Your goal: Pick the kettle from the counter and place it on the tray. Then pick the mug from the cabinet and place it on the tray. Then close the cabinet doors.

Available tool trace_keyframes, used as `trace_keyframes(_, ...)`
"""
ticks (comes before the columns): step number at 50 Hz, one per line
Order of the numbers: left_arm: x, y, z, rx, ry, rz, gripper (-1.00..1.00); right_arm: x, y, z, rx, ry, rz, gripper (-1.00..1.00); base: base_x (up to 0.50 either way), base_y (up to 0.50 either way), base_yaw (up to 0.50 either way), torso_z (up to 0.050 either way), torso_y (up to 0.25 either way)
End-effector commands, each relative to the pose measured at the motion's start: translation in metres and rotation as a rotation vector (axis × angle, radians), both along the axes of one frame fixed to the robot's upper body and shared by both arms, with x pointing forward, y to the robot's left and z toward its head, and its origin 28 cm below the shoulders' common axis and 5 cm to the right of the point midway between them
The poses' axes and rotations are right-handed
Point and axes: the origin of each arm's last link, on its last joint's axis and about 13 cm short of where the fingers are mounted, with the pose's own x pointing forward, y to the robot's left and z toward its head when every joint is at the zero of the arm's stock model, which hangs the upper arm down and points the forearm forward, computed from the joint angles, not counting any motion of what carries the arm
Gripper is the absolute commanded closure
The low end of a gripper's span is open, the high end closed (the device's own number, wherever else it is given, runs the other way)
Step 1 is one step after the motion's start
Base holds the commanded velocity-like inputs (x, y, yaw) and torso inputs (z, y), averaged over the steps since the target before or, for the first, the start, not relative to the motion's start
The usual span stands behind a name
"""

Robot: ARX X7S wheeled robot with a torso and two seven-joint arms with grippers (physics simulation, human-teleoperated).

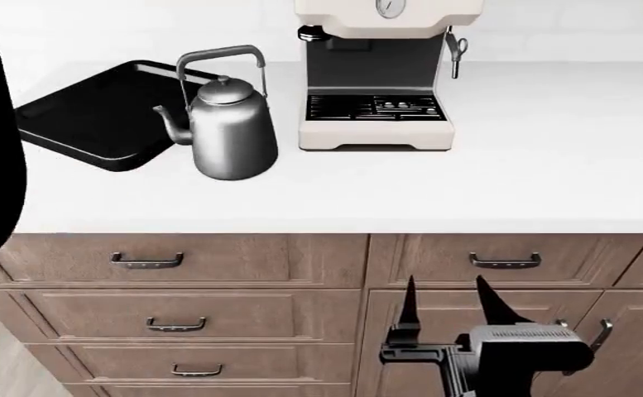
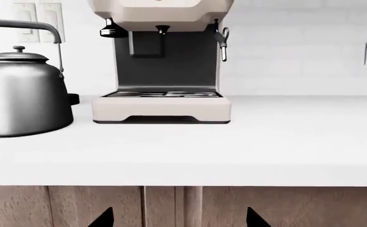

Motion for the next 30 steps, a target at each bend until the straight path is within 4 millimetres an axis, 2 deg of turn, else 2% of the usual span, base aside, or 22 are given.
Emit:
trace_keyframes(1, 0.007, 0.001, 0.024, -0.034, 0.143, 0.056, -1.0, -0.001, 0.0, 0.005, -0.005, -0.011, -0.004, -1.0, 0.0, 0.0, 0.0, 0.05, 0.012)
trace_keyframes(8, 0.006, -0.001, 0.021, -0.012, 0.184, 0.076, -1.0, -0.004, -0.004, 0.011, 0.0, -0.036, -0.017, -1.0, 0.0, 0.0, 0.0, 0.05, 0.014)
trace_keyframes(12, 0.003, -0.001, 0.023, -0.009, 0.18, 0.075, -1.0, -0.008, -0.006, 0.027, -0.008, -0.076, -0.034, -1.0, 0.0, 0.0, 0.0, 0.009, 0.0)
trace_keyframes(21, -0.008, 0.004, 0.028, 0.0, 0.157, 0.078, -1.0, -0.02, -0.01, 0.112, -0.113, -0.236, -0.038, -1.0, 0.0, 0.0, 0.0, 0.0, 0.0)
trace_keyframes(25, -0.009, 0.004, 0.029, 0.003, 0.152, 0.076, -1.0, -0.013, -0.012, 0.139, -0.151, -0.299, -0.039, -1.0, 0.0, 0.0, 0.0, 0.0, 0.0)
trace_keyframes(30, -0.007, 0.003, 0.028, 0.013, 0.157, 0.071, -1.0, -0.015, -0.007, 0.169, -0.183, -0.346, -0.022, -1.0, 0.0, 0.0, 0.0, 0.0, 0.0)
